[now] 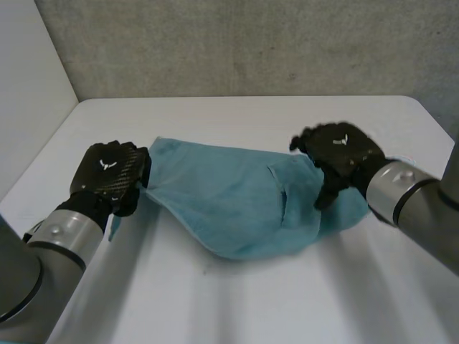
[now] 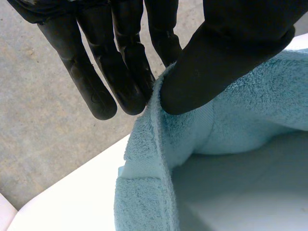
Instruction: Fold the laundry
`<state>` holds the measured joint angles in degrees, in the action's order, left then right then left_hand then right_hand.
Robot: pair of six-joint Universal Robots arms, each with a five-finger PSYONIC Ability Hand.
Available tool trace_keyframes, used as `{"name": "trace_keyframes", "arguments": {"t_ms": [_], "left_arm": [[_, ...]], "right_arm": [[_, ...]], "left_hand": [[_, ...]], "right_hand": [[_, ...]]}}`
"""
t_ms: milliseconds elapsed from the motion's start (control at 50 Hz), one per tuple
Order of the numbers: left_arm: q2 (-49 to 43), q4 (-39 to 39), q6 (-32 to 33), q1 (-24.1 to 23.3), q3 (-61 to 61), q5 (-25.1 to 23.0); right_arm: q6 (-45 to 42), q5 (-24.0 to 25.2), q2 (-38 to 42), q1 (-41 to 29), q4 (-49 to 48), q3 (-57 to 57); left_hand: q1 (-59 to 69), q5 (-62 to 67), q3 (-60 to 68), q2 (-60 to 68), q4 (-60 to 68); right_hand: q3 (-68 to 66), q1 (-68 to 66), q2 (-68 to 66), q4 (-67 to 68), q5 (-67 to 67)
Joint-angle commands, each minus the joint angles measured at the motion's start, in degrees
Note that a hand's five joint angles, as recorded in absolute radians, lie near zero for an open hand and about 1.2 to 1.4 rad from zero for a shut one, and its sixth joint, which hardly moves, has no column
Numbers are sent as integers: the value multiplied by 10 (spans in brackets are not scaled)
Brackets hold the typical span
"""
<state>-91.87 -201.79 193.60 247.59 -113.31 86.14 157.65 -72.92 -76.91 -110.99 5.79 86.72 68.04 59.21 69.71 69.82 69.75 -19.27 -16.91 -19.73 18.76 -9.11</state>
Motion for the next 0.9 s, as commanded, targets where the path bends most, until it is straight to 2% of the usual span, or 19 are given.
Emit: {"name": "trace_keyframes", "arguments": {"t_ms": [20,40,80,140,180,280,460,560,620,640,660,680,720,740,760,840,900], "left_arm": [[35,2,0,-1,-32,0],[42,2,0,-1,-38,0],[48,2,0,-1,-41,0],[58,2,0,0,-48,0],[63,2,0,0,-52,0],[69,2,0,1,-57,0],[66,0,0,12,-56,-1],[63,-1,0,24,-56,-4],[62,-1,0,28,-55,-16],[62,-1,0,28,-55,-16],[62,-1,0,32,-54,-23],[62,-1,0,38,-53,-26],[62,-1,0,42,-53,-28],[62,-1,-1,43,-52,-28],[62,-1,-1,43,-52,-28],[62,-1,-1,44,-42,-28],[62,-1,0,49,-29,-28]], "right_arm": [[-162,42,71,-4,14,-92],[-162,42,71,-4,14,-92],[-224,52,133,-5,30,-151],[-246,58,162,-5,41,-178],[-273,60,219,-5,62,-231],[-301,64,289,-6,85,-281],[-385,66,318,-11,105,-292],[-458,82,329,-11,152,-289],[-467,89,329,-10,164,-290],[-471,95,330,-9,172,-290],[-472,97,329,-7,175,-290],[-472,97,329,-7,175,-290],[-467,96,327,-5,174,-292],[-467,96,327,-5,174,-292],[-467,93,326,-5,173,-292],[-456,85,324,-9,172,-299],[-408,64,312,-5,169,-308]], "left_hand": [[120,108,103,102,102],[120,108,103,102,102],[120,108,103,102,102],[120,108,103,102,102],[120,108,103,102,102],[120,108,103,102,102],[120,108,103,102,102],[120,108,103,102,102],[120,108,103,102,102],[120,108,103,102,102],[120,108,103,102,102],[120,108,103,102,102],[120,108,103,102,102],[120,108,103,102,102],[120,108,103,102,102],[120,108,103,102,102],[120,108,103,102,102]], "right_hand": [[60,36,64,-55,58],[60,36,64,-55,58],[52,28,56,-47,50],[43,20,48,-38,42],[36,13,41,-31,35],[35,11,39,-30,33],[-7,-31,-3,12,-9],[-61,-85,-56,66,-63],[-90,-113,-85,95,-91],[-138,-162,-134,143,-140],[-242,-265,-237,247,-243],[-243,-266,-238,248,-244],[-497,-521,-493,502,-499],[-499,-522,-494,504,-500],[-603,-627,-599,609,-605],[-607,-631,-603,612,-609],[-607,-631,-603,612,-609]]}}
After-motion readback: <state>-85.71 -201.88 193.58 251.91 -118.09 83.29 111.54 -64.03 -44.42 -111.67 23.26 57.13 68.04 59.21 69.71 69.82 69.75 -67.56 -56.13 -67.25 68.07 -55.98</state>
